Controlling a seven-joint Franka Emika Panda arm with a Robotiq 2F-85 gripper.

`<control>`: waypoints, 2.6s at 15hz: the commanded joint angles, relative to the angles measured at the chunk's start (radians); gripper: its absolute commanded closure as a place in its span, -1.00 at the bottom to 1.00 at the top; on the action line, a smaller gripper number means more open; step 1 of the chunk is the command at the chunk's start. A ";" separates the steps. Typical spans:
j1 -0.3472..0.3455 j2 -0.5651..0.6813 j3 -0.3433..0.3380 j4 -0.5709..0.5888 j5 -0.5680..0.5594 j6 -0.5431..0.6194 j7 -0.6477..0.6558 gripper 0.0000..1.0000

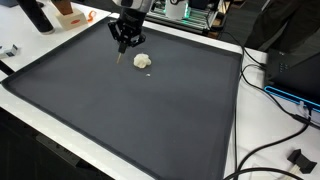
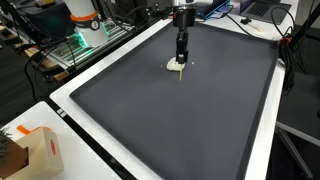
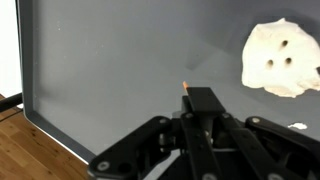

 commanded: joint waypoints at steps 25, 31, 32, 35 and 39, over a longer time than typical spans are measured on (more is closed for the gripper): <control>-0.087 -0.208 0.039 -0.011 0.739 -0.279 -0.937 0.74; -0.088 -0.208 0.039 -0.011 0.739 -0.279 -0.940 0.74; -0.088 -0.208 0.039 -0.011 0.739 -0.280 -0.940 0.94; -0.084 -0.197 0.049 0.010 0.825 -0.300 -0.999 0.94; -0.088 -0.177 0.059 0.038 1.038 -0.362 -1.138 0.94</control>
